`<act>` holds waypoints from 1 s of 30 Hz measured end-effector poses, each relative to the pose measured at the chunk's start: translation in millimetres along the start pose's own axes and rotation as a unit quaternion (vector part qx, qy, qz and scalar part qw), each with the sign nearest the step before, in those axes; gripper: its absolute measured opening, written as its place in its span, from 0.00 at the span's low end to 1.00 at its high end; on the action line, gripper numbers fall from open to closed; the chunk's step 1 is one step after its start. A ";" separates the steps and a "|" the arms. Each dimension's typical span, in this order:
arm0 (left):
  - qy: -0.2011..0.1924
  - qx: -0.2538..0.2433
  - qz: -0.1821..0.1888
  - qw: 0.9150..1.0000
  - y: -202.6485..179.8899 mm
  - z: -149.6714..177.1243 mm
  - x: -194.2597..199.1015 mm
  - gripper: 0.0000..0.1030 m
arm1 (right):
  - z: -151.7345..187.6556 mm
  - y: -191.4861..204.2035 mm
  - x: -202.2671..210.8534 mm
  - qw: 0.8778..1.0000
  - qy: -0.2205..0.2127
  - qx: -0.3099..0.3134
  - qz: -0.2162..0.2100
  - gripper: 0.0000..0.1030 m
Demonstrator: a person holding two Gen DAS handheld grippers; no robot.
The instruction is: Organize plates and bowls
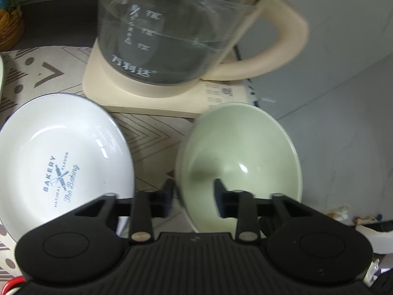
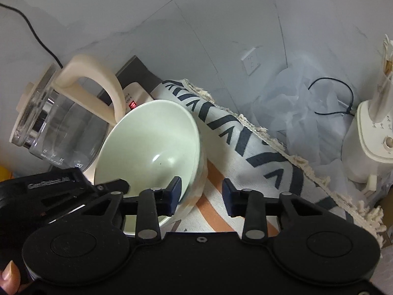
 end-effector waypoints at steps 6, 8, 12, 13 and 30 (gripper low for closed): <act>0.000 -0.001 0.000 1.000 5.2 -9.3 -5.5 0.07 | -1.0 -0.7 -12.0 0.999 0.008 -0.037 -0.008 0.21; 0.001 -0.007 -0.004 1.000 3.9 -9.4 -4.5 0.06 | -2.5 2.0 -13.3 0.999 0.003 -0.033 -0.005 0.20; -0.028 -0.038 0.008 0.999 -6.1 -5.4 14.6 0.06 | -2.9 6.9 -6.4 1.000 -0.016 -0.011 0.008 0.18; -0.028 -0.037 0.010 0.999 -6.9 -4.6 18.3 0.06 | -2.4 7.7 -2.3 1.000 -0.021 -0.007 0.009 0.17; -0.014 -0.053 0.051 0.997 22.7 21.0 94.9 0.07 | 15.4 37.3 72.5 0.997 -0.071 -0.016 0.000 0.16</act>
Point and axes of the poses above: each gripper's, at about its wrist camera, not at the fingertips, and x roughly against the way its jaws point, y to its left, z to its underside, the point moved 8 cm from there along -x, roughly the way its jaws point, and after that the axes turned 3 degrees about x, right-handed, at the moved point
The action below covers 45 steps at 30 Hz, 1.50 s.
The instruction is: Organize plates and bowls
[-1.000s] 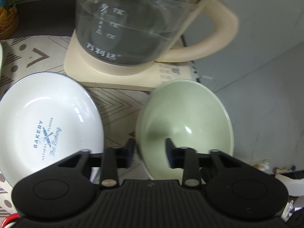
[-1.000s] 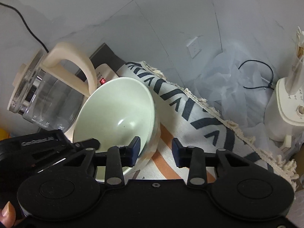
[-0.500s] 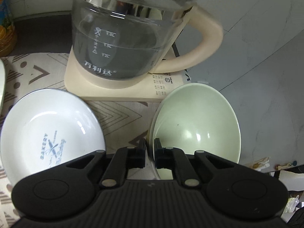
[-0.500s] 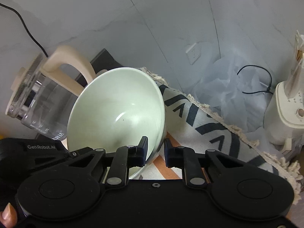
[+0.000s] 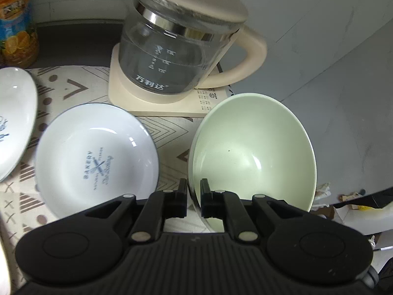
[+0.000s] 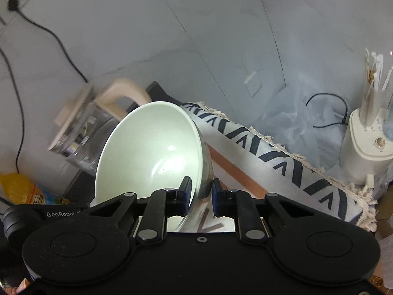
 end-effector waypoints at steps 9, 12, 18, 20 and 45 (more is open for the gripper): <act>0.003 -0.030 0.006 1.000 14.8 21.7 51.8 0.08 | 30.1 20.9 48.2 0.999 -0.027 -0.003 0.021 0.14; 0.005 -0.031 0.011 0.999 20.9 28.8 60.8 0.08 | 41.6 22.2 58.7 0.999 -0.028 -0.011 0.027 0.14; 0.010 -0.033 0.013 0.999 33.7 47.2 74.5 0.09 | 61.6 26.5 76.1 0.999 -0.033 -0.011 0.031 0.14; 0.014 -0.032 0.011 0.999 39.5 54.3 77.1 0.09 | 69.2 26.8 80.4 0.999 -0.033 -0.010 0.033 0.14; 0.061 -0.010 -0.016 0.998 74.9 102.6 84.4 0.10 | 119.7 24.9 94.8 0.998 0.021 0.046 0.038 0.14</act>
Point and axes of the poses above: each gripper's, at about its wrist camera, not at the fingertips, and x roughly against the way its jaws point, y to its left, z to its underside, the point moved 8 cm from there along -x, roughly the way its jaws point, and after that the axes turned 3 degrees about x, right-handed, at the moved point
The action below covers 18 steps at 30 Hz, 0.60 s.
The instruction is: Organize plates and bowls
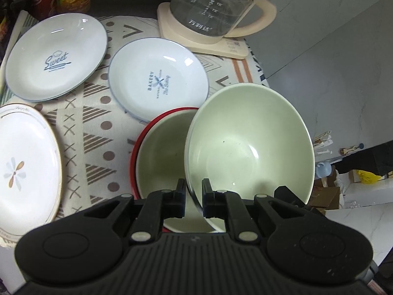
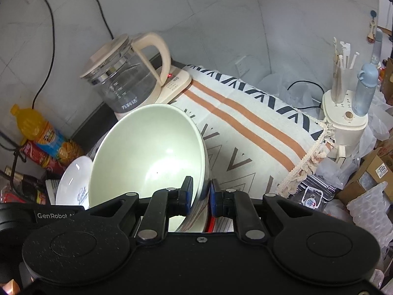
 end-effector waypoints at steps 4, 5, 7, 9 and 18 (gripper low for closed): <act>0.005 0.009 -0.012 1.000 5.8 4.8 -4.2 0.10 | 2.4 4.2 -0.6 1.000 0.006 0.019 -0.002 0.15; 0.006 0.013 -0.014 1.000 8.4 5.2 -4.4 0.10 | 2.3 5.7 -0.8 1.000 0.006 0.024 -0.002 0.15; 0.006 0.014 -0.020 1.000 11.6 5.6 -4.2 0.10 | 2.0 9.5 -2.9 0.999 0.010 0.032 -0.004 0.15; 0.010 0.018 -0.022 1.000 13.6 6.2 -5.1 0.10 | 3.0 12.6 -6.1 0.999 0.017 0.039 -0.005 0.15; 0.029 0.031 -0.045 0.998 23.6 11.6 -12.9 0.11 | 16.6 10.3 -20.8 0.998 0.049 0.027 -0.005 0.15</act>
Point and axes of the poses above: each gripper's, at about its wrist camera, not at the fingertips, and x roughly against the way its jaws point, y to its left, z to its underside, the point moved 8 cm from there along -x, roughly the way its jaws point, and after that the axes turned 3 degrees about x, right-handed, at the moved point
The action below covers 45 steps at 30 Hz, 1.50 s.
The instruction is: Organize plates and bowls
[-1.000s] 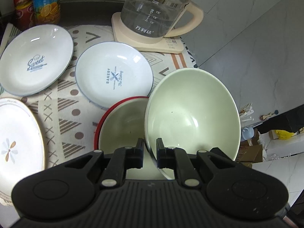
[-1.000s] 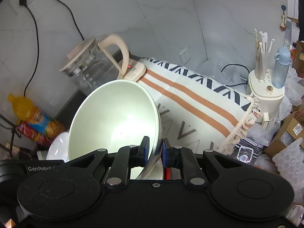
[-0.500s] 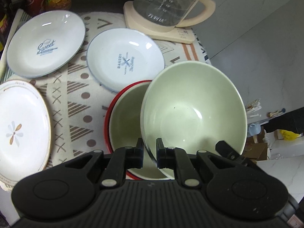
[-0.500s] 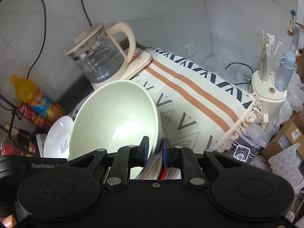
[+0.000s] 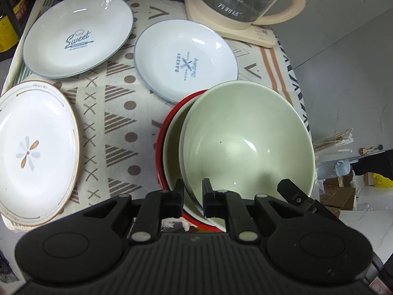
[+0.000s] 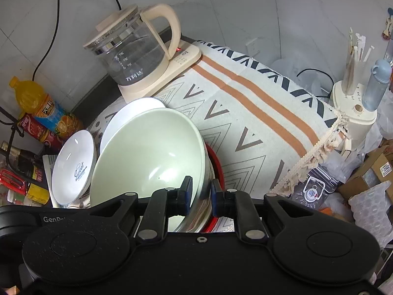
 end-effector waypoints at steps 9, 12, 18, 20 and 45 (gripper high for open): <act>-0.004 -0.004 -0.017 1.000 1.7 -1.5 2.2 0.16 | 8.2 -2.7 -8.0 1.000 0.012 -0.013 -0.009 0.17; -0.009 -0.003 -0.012 1.000 2.4 -1.9 6.7 0.22 | 6.3 -3.8 -2.1 1.000 0.001 -0.011 -0.002 0.20; -0.029 -0.006 -0.010 1.000 5.4 -0.7 20.2 0.45 | 5.4 -8.4 11.7 1.000 -0.013 -0.016 0.001 0.21; -0.035 -0.007 -0.011 0.999 8.7 1.1 24.5 0.52 | 7.8 -7.1 16.5 1.000 -0.015 -0.019 -0.004 0.29; -0.091 0.007 -0.030 0.995 155.1 37.8 94.9 0.83 | 79.0 94.3 53.0 0.997 -0.058 0.020 -0.047 0.82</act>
Point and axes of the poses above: each gripper's, at about its wrist camera, not at the fingertips, and x roughly against the way its jaws point, y to its left, z to its underside, the point moved 8 cm from there along -x, roughly the way its jaws point, and after that the axes turned 3 degrees about x, right-handed, at the moved point
